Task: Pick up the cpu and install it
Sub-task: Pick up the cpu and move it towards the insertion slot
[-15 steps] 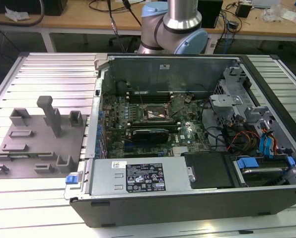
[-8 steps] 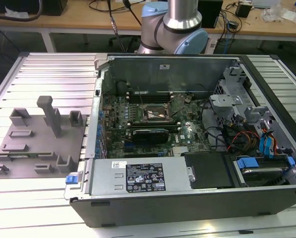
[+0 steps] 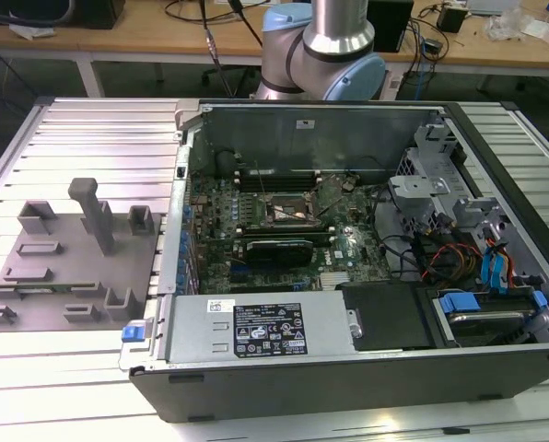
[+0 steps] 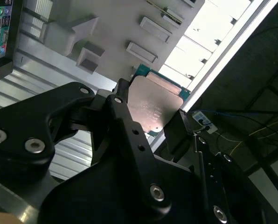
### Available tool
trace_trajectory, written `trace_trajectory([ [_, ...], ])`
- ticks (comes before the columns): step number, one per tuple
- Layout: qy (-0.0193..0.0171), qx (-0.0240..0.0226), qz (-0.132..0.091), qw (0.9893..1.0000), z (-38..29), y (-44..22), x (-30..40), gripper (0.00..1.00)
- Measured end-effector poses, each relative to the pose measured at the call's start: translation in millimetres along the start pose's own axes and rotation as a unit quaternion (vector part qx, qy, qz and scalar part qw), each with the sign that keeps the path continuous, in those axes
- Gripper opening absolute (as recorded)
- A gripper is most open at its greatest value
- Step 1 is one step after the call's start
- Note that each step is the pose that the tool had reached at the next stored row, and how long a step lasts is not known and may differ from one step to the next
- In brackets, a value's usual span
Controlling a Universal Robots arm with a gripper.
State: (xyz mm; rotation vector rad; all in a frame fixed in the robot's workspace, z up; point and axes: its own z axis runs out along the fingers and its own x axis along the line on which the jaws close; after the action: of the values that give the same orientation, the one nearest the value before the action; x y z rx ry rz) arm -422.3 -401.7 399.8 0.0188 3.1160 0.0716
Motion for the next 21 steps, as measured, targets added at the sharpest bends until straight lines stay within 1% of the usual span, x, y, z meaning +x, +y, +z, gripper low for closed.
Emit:
trace_trajectory([
  [1,0.0,0.0,0.0,1.0,-1.8,0.1,0.0,0.55],
  [2,0.0,0.0,0.0,1.0,-2.3,0.1,0.0,0.55],
  [12,0.0001,0.0,0.0,1.0,-3.1,0.2,-1.8,0.55],
  [18,0.0,0.0,0.0,1.0,-4.5,0.3,-4.3,0.55],
  [21,0.0,0.0,0.0,1.0,-4.6,0.3,-7.6,0.55],
])
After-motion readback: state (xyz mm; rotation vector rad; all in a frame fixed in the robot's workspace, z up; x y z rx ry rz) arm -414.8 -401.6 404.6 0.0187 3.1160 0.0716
